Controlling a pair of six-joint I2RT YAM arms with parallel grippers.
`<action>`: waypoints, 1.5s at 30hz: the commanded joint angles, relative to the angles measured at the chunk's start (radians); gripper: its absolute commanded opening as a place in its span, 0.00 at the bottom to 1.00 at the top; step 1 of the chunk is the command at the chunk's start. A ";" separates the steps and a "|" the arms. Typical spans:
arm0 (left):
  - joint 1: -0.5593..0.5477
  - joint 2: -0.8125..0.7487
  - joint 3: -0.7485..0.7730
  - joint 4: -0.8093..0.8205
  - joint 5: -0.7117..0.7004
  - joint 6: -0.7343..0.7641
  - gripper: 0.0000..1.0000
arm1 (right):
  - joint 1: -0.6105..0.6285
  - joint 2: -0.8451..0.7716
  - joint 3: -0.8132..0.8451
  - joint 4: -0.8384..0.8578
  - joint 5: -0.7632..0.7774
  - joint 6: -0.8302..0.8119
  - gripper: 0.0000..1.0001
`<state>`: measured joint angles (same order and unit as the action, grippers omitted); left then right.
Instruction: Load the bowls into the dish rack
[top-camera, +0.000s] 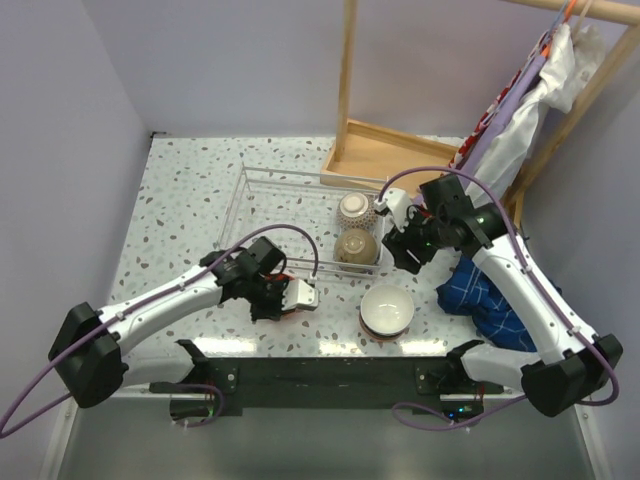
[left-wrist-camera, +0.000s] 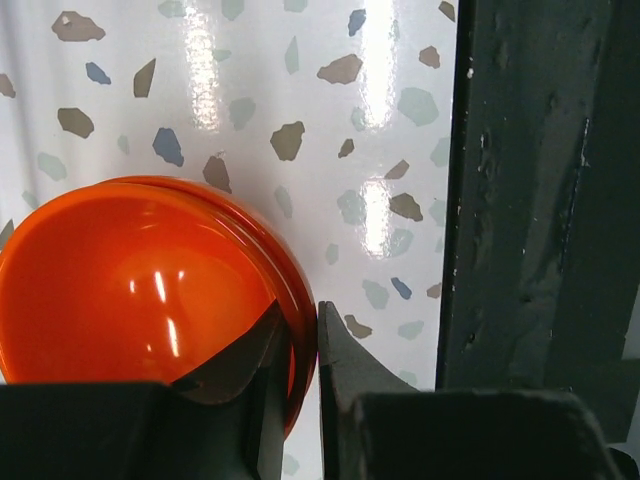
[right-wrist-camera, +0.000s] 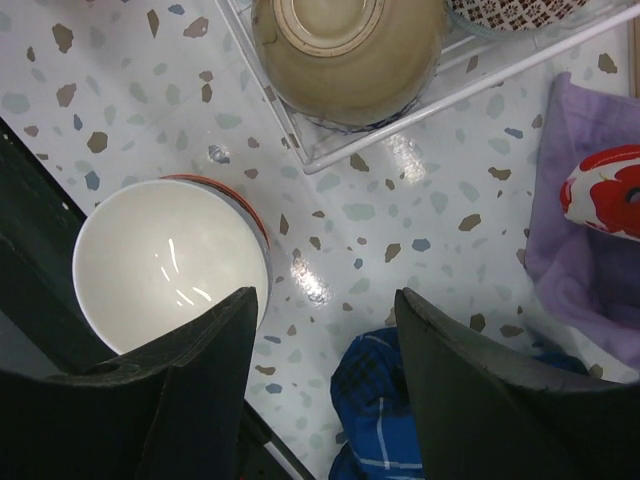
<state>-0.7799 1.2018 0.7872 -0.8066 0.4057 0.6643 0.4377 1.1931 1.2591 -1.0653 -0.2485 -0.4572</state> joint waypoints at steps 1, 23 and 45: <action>-0.047 0.018 0.004 0.150 -0.054 -0.045 0.01 | 0.001 -0.050 -0.027 0.022 0.022 -0.017 0.61; -0.010 -0.048 0.277 -0.120 -0.076 0.035 0.48 | 0.003 -0.020 0.062 -0.027 -0.020 -0.083 0.61; 0.810 -0.142 0.187 0.020 -0.432 -0.359 0.75 | 0.588 0.258 0.200 0.051 -0.009 -0.262 0.61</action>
<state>-0.1612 0.9955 0.9516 -0.8600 0.0273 0.4015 0.9009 1.3701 1.4105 -1.0786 -0.2783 -0.6422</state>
